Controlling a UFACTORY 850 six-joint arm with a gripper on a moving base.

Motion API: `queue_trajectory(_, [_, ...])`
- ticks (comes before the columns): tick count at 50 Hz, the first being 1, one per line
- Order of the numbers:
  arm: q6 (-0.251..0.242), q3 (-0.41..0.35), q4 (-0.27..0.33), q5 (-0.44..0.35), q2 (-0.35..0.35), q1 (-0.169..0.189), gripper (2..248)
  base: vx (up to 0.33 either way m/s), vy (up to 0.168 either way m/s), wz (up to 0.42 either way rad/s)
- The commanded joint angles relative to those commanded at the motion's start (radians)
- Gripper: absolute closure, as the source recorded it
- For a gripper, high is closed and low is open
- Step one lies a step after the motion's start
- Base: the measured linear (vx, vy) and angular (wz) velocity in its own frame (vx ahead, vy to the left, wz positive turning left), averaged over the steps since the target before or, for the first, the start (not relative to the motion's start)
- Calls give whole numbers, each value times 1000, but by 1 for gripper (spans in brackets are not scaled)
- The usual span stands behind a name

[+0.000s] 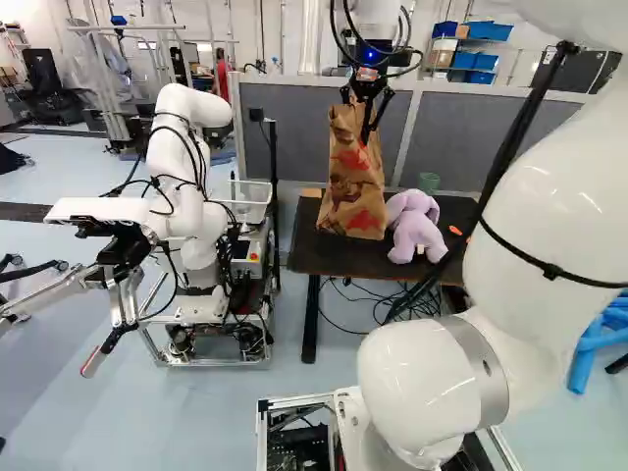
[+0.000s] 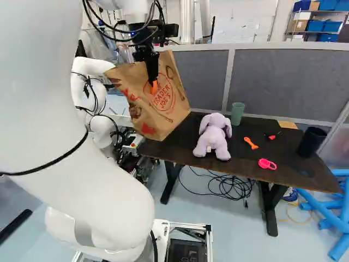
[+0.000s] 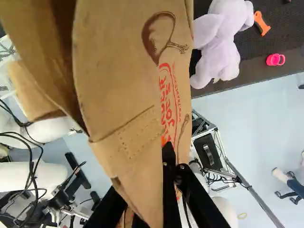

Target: Pick up the bag on the ground and place it on the table

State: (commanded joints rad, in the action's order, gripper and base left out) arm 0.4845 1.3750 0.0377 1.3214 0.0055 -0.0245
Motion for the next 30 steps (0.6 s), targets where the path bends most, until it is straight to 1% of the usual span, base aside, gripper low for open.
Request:
queue_trajectory(12, [0,40,1,-12,-39,-6,228,0,0,0])
queue_trajectory(30, [0,87,4,-17,-125,-43,228,0,0,0])
